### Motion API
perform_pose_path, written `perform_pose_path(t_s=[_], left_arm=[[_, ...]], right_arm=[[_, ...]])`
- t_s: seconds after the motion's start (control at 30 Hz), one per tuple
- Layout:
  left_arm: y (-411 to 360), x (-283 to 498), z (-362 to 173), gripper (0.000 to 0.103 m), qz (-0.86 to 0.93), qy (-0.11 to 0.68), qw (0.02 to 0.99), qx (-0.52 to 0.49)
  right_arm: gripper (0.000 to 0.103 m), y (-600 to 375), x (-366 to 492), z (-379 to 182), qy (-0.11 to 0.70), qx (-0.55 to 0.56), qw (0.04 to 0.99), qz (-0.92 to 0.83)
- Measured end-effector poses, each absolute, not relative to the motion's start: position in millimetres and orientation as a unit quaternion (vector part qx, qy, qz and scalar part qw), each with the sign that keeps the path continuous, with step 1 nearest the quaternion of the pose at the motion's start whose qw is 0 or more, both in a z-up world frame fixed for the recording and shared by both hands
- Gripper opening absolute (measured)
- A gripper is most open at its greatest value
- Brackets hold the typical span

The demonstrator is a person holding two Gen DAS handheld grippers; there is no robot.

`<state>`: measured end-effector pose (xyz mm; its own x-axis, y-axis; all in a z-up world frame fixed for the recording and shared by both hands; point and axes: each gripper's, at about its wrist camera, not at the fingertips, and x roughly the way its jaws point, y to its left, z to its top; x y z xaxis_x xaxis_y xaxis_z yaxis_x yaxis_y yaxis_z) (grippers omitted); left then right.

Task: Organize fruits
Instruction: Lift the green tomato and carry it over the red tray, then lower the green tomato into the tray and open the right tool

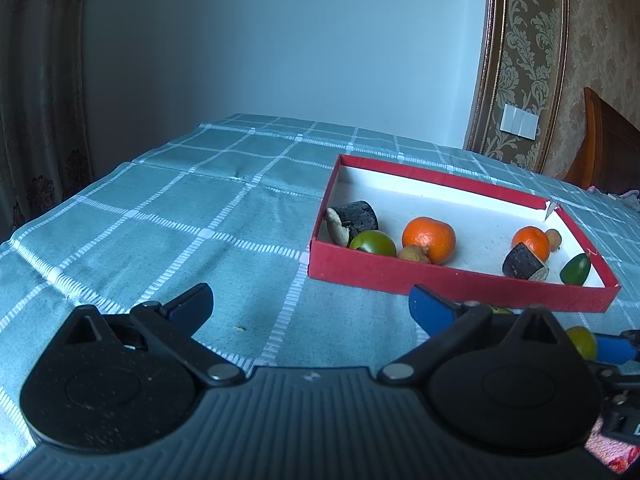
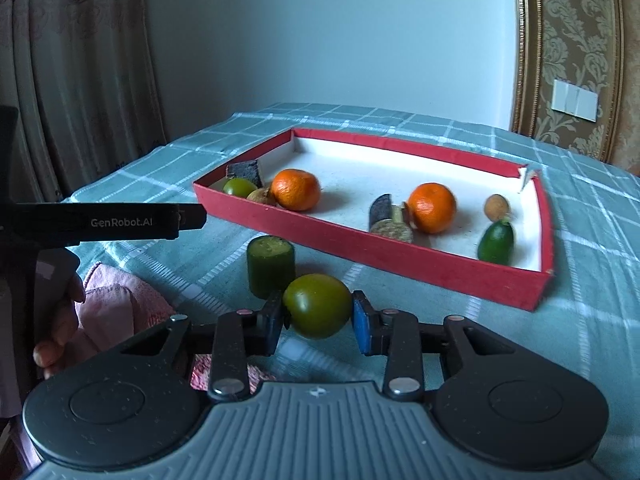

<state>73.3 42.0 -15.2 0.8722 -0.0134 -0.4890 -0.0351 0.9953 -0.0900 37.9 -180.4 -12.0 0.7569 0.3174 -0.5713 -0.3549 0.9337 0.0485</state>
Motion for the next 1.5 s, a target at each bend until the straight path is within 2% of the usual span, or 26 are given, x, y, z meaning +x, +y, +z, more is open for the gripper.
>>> perform_pose_path(t_s=[0.37, 1.07, 1.17, 1.43, 1.5], left_arm=[[42.1, 73.6, -14.9, 0.103, 0.006, 0.253, 0.966, -0.048], [43.5, 75.5, -17.6, 0.103, 0.005, 0.257, 0.965, -0.048], [43.5, 75.5, -17.6, 0.103, 0.005, 0.257, 0.965, -0.048], [44.1, 75.8, -17.6, 0.103, 0.006, 0.257, 0.965, -0.049], [43.9, 75.8, -17.5, 0.103, 0.006, 0.257, 0.965, -0.048]], right_arm=[[0.035, -216.0, 63.5, 19.8, 0.252, -0.024, 0.961, 0.108], [0.035, -222.4, 105.0, -4.1, 0.261, -0.032, 0.963, 0.068], [0.042, -221.2, 103.4, -4.7, 0.259, -0.032, 0.963, 0.067], [0.044, -241.2, 75.9, 7.2, 0.24, 0.022, 0.969, 0.055], [0.053, -251.9, 62.1, 8.8, 0.237, 0.044, 0.969, 0.05]])
